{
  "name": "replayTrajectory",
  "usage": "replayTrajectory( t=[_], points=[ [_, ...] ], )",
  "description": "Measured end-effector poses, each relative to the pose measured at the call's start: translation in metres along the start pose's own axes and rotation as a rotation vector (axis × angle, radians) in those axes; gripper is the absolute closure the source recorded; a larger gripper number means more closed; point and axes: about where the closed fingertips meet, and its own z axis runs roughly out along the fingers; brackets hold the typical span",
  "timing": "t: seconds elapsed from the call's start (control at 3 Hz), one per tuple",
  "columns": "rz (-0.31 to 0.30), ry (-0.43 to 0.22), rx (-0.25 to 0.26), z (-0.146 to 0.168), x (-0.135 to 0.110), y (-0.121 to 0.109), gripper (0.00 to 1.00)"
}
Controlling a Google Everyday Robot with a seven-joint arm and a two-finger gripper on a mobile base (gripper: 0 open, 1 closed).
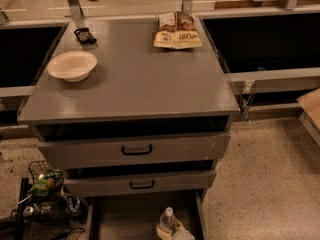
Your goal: Place blue plastic bottle into bottom drawer
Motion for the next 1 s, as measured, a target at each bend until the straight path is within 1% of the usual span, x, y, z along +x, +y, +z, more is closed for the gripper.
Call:
replayTrajectory(
  t=[1.0],
  points=[
    [0.000,0.000,0.000,0.0000,0.0001,0.0001,0.14]
  ],
)
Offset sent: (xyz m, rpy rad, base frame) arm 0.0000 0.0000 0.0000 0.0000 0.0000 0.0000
